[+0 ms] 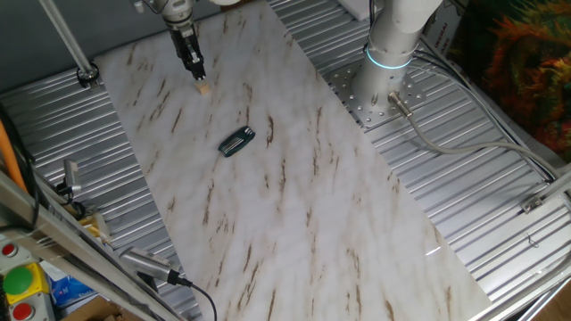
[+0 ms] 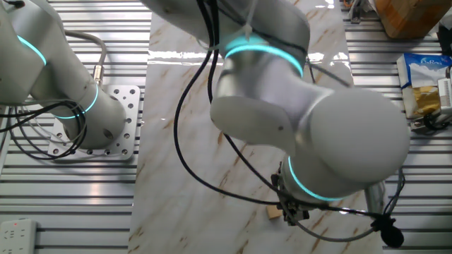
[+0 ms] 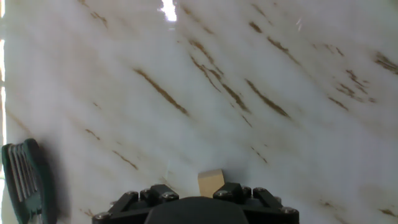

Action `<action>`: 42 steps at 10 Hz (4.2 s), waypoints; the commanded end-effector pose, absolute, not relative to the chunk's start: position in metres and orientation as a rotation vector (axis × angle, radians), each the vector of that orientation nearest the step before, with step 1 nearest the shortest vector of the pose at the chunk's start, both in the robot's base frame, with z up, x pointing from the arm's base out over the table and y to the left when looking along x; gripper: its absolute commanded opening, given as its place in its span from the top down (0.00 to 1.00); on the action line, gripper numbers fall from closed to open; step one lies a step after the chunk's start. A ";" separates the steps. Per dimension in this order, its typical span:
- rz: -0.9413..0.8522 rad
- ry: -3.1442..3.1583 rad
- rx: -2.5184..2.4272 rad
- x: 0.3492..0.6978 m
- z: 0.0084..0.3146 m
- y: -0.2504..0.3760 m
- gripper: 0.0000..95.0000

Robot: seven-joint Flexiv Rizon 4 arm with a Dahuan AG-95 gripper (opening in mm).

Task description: Pick up the small block on the left and move it to the right

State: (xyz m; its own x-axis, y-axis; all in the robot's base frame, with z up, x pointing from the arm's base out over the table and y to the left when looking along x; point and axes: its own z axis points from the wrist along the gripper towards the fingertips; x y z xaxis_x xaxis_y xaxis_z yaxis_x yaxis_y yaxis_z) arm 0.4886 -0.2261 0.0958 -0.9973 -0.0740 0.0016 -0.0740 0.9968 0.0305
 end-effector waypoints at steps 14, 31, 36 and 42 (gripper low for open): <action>-0.088 -3.099 0.105 0.488 0.097 -0.226 0.40; -0.068 -3.057 0.122 0.506 0.035 -0.235 0.40; -0.072 -3.055 0.126 0.502 0.030 -0.230 0.40; -0.061 -3.056 0.126 0.502 0.025 -0.231 1.00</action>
State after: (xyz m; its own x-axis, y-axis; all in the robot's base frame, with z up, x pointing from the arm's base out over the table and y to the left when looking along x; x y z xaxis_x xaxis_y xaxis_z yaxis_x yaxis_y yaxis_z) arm 0.5022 -0.2303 0.0244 -0.9933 -0.0839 0.0799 -0.0807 0.9958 0.0428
